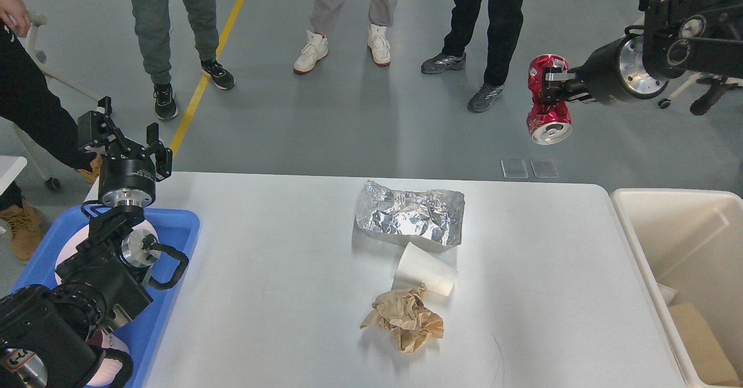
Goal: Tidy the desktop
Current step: 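Grasp the red can and lift it toward the white bin, then release the red can into the white bin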
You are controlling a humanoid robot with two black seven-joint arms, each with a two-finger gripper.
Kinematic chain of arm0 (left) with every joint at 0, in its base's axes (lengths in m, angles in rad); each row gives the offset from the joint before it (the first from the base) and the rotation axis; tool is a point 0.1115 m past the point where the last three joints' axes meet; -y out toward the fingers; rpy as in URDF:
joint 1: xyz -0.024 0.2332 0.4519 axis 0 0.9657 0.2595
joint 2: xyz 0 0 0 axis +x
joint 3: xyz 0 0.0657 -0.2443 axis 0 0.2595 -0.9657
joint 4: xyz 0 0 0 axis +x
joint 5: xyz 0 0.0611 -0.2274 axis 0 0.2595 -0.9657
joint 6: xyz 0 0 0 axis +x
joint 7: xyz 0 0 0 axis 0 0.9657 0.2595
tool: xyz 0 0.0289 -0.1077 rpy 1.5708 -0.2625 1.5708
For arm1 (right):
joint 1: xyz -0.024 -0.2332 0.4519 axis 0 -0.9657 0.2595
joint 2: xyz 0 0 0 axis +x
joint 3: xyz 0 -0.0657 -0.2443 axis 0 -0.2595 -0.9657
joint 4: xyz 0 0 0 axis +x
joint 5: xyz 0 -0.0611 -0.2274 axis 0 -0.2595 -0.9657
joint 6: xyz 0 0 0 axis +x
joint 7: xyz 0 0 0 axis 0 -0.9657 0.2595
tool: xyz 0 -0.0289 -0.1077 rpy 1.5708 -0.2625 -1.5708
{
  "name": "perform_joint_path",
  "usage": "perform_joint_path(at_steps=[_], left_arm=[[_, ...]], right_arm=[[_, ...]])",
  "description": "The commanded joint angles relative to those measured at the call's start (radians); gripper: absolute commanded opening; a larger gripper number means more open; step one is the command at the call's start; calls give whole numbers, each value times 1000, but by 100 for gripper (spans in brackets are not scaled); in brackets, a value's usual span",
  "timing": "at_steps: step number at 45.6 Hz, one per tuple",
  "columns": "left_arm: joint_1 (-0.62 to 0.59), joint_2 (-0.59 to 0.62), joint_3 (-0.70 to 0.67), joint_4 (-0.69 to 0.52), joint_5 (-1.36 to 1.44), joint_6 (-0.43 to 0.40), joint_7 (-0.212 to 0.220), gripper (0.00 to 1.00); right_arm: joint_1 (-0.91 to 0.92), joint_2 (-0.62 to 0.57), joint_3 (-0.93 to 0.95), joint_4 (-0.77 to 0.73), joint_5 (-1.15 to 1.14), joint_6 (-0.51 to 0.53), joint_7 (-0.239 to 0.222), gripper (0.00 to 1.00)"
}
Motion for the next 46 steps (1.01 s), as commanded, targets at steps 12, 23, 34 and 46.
perform_joint_path(at_steps=[12, 23, 34, 46], left_arm=[[0, 0, 0, 0, 0, 0, 0, 96], [0, 0, 0, 0, 0, 0, 0, 96], [0, 0, 0, 0, 0, 0, 0, 96], [0, 0, 0, 0, 0, 0, 0, 96]], right_arm=[[-234, -94, -34, -326, 117, -6, -14, 0], [-613, -153, -22, -644, 200, -56, -14, 0], [-920, -151, -11, -756, 270, -187, -14, 16], [-1054, -114, -12, -767, 287, -319, -12, 90]])
